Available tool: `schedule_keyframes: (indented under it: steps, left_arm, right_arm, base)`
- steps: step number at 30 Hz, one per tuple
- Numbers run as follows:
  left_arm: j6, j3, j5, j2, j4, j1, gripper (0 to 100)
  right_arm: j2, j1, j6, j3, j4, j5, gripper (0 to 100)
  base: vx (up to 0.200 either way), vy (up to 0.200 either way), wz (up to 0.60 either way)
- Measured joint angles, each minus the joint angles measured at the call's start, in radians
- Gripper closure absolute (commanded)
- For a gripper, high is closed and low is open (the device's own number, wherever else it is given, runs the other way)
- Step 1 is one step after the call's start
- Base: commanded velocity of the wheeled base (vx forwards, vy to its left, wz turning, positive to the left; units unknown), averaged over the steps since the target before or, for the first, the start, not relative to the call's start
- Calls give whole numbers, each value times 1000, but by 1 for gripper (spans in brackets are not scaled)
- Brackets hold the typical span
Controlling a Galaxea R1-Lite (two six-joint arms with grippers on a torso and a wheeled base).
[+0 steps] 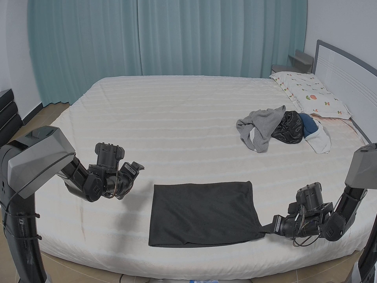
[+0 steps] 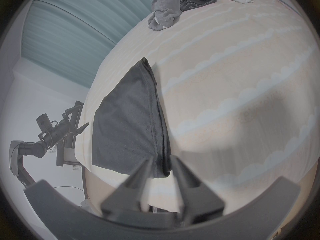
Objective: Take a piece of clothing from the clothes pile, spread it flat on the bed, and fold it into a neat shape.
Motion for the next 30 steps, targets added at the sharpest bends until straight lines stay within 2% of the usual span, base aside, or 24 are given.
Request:
schedule_keyframes:
  steps: [8, 16, 20, 30]
  left_arm:
    - [0, 2, 0, -1, 0, -1, 0]
    - [0, 9, -2, -2, 0, -7, 0]
    - [-1, 9, -3, -3, 1, -10, 0]
    - [-4, 14, -6, -5, 1, -22, 0]
  right_arm:
    - [-1, -26, 17, -11, -53, 4, 0]
    - [1, -111, 129, -53, -138, 9, 0]
    - [12, -150, 144, -80, -142, 14, 0]
    - [51, -184, 149, -120, -143, 14, 0]
  base:
    - [0, 0, 0]
    - [0, 0, 0]
    - [-150, 0, 0]
    - [0, 0, 0]
